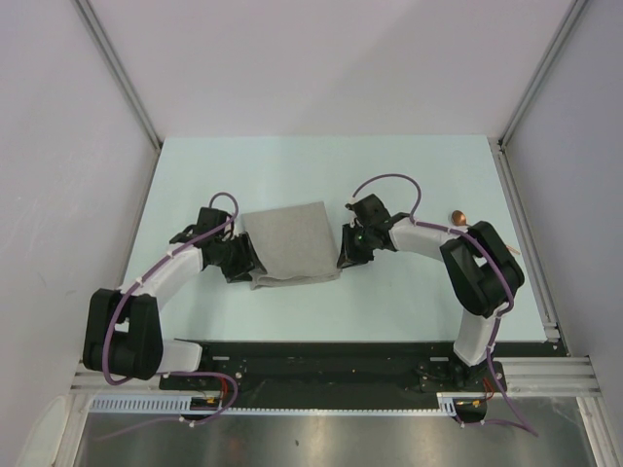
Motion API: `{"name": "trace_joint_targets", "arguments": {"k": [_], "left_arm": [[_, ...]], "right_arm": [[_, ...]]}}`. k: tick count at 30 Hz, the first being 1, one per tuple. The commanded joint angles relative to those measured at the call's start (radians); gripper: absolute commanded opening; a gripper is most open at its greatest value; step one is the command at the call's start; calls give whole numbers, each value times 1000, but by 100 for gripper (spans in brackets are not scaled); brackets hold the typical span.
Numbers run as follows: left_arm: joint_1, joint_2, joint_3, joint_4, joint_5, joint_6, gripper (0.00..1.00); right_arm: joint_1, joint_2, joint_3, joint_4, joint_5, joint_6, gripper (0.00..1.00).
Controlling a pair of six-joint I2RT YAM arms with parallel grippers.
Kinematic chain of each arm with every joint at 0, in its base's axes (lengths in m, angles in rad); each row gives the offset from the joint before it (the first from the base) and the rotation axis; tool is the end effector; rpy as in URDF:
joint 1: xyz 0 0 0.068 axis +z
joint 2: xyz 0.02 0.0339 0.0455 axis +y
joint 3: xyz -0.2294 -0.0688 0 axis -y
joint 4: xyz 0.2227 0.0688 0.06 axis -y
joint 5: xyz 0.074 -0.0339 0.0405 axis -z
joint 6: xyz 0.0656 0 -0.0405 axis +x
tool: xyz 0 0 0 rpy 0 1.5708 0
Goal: Fold the napkin into a case and place the utensils inside
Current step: Smooth out the square-folded napkin at the center of the board.
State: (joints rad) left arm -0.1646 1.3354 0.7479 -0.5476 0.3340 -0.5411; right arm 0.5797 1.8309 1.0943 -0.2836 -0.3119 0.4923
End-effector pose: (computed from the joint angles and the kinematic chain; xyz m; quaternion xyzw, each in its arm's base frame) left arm 0.2357 -0.0610 0.1398 -0.1449 0.9525 -0.2259 0.1439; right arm 0.2865 0.2117 0.1138 -0.0837 0.9479 0.2656 0.1545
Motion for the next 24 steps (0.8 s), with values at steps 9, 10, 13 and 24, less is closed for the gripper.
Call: {"name": "trace_joint_targets", "arguments": {"k": [9, 10, 13, 24], "left_arm": [[7, 2, -13, 25, 28, 17, 53], [7, 4, -12, 23, 28, 17, 54], [7, -1, -7, 11, 7, 17, 62], [7, 7, 7, 9, -4, 17, 62]], "right_arm": [[5, -42, 21, -43, 7, -3, 32], [8, -42, 19, -34, -6, 0, 31], [9, -44, 13, -12, -35, 15, 31], [9, -35, 18, 1, -46, 31, 15]]}}
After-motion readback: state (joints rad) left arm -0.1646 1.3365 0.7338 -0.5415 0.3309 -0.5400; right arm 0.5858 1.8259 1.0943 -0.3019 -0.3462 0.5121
